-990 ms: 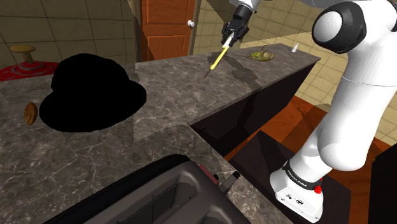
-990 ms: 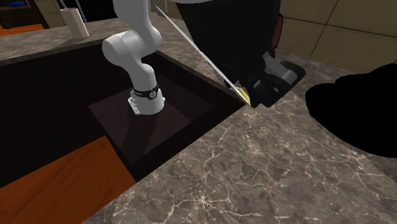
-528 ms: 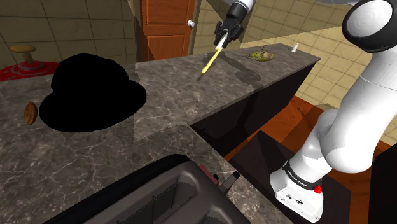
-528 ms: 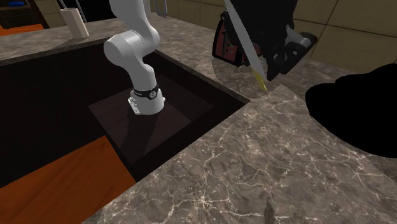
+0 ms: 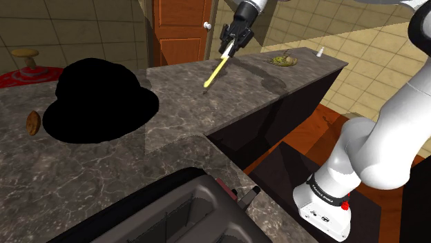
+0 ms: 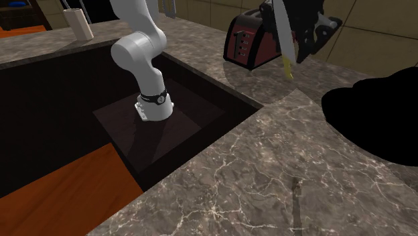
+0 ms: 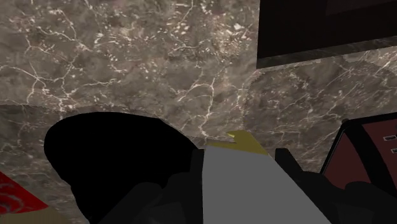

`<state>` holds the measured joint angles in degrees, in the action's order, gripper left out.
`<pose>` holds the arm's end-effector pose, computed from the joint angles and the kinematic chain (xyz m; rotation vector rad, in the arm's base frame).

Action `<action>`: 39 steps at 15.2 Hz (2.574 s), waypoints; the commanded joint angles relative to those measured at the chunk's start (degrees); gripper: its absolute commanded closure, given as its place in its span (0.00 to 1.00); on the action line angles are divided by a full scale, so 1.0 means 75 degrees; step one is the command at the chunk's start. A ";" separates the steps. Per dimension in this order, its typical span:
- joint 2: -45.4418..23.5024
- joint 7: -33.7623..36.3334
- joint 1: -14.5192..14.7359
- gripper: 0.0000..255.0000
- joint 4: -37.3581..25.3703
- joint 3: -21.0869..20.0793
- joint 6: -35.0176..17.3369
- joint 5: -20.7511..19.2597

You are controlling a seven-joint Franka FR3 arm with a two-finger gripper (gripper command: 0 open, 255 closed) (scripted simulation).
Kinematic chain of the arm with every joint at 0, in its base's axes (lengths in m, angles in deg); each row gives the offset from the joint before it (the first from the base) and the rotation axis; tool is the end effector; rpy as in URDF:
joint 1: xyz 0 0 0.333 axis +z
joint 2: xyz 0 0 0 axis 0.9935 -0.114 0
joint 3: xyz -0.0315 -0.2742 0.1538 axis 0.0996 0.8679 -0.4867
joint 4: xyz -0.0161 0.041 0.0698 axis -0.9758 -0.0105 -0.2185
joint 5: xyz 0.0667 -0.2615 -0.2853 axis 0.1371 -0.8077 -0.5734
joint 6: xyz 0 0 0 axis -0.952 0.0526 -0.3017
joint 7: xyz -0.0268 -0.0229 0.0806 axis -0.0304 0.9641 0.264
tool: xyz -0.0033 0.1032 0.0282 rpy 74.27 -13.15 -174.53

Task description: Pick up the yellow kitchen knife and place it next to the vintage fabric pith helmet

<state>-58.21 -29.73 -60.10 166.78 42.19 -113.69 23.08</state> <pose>0.5420 0.0041 0.5755 -2.0368 -1.7286 -0.4286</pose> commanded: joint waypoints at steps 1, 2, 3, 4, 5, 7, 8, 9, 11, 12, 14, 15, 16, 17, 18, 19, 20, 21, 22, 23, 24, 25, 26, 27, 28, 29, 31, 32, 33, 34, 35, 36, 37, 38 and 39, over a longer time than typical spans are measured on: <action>0.0158 0.0344 0.0186 1.00 0.0186 -0.0216 -0.0251 -0.0020; 0.0233 0.0511 0.0278 1.00 0.0287 -0.0331 -0.0384 -0.0027; 0.0299 0.0676 0.0370 1.00 0.0377 -0.0444 -0.0515 -0.0031; 0.0354 0.0839 0.0458 1.00 0.0458 -0.0559 -0.0642 -0.0031; 0.0400 0.1001 0.0547 1.00 0.0529 -0.0671 -0.0768 -0.0028; 0.0464 0.1320 0.0718 1.00 0.0641 -0.0898 -0.1011 -0.0014; 0.0482 0.1478 0.0803 1.00 0.0683 -0.1010 -0.1130 -0.0005; 0.0492 0.1634 0.0888 1.00 0.0716 -0.1119 -0.1246 0.0006; 0.0485 0.1943 0.1059 1.00 0.0753 -0.1334 -0.1472 0.0030; 0.0469 0.2096 0.1145 1.00 0.0757 -0.1439 -0.1581 0.0042; 0.0413 0.2400 0.1311 1.00 0.0738 -0.1647 -0.1793 0.0066; 0.0372 0.2551 0.1396 1.00 0.0714 -0.1748 -0.1896 0.0077; 0.0324 0.2701 0.1478 1.00 0.0681 -0.1849 -0.1996 0.0087; 0.0272 0.2844 0.1556 1.00 0.0640 -0.1942 -0.2088 0.0095; 0.0272 0.2797 0.1559 1.00 0.0738 -0.1945 -0.2175 0.0112; 0.0271 0.2751 0.1561 1.00 0.0834 -0.1949 -0.2262 0.0129; 0.0267 0.2703 0.1564 1.00 0.0928 -0.1951 -0.2349 0.0147; 0.0263 0.2656 0.1567 1.00 0.1020 -0.1954 -0.2435 0.0167; 0.0256 0.2608 0.1570 1.00 0.1110 -0.1957 -0.2520 0.0187; 0.0248 0.2559 0.1573 1.00 0.1199 -0.1959 -0.2605 0.0209; 0.0239 0.2509 0.1576 1.00 0.1285 -0.1961 -0.2690 0.0232; 0.0227 0.2459 0.1579 1.00 0.1370 -0.1963 -0.2774 0.0255; 0.0214 0.2409 0.1583 1.00 0.1453 -0.1965 -0.2858 0.0280; 0.0200 0.2358 0.1586 1.00 0.1534 -0.1967 -0.2941 0.0306; 0.0184 0.2306 0.1589 1.00 0.1614 -0.1969 -0.3024 0.0333; 0.0166 0.2253 0.1593 1.00 0.1691 -0.1971 -0.3107 0.0362; 0.0126 0.2146 0.1600 1.00 0.1842 -0.1974 -0.3270 0.0422; 0.0104 0.2091 0.1603 1.00 0.1914 -0.1976 -0.3351 0.0454; 0.0080 0.2036 0.1607 1.00 0.1985 -0.1977 -0.3432 0.0487; 0.0055 0.1980 0.1610 1.00 0.2054 -0.1979 -0.3512 0.0521; 0.0028 0.1923 0.1614 1.00 0.2121 -0.1981 -0.3591 0.0557; -0.0001 0.1865 0.1618 1.00 0.2187 -0.1982 -0.3670 0.0594; -0.0031 0.1807 0.1621 1.00 0.2251 -0.1984 -0.3749 0.0632; -0.0063 0.1747 0.1625 1.00 0.2313 -0.1986 -0.3827 0.0671; -0.0096 0.1687 0.1629 1.00 0.2373 -0.1988 -0.3904 0.0712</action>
<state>-58.64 -16.61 -47.93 184.12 27.31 -142.31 28.08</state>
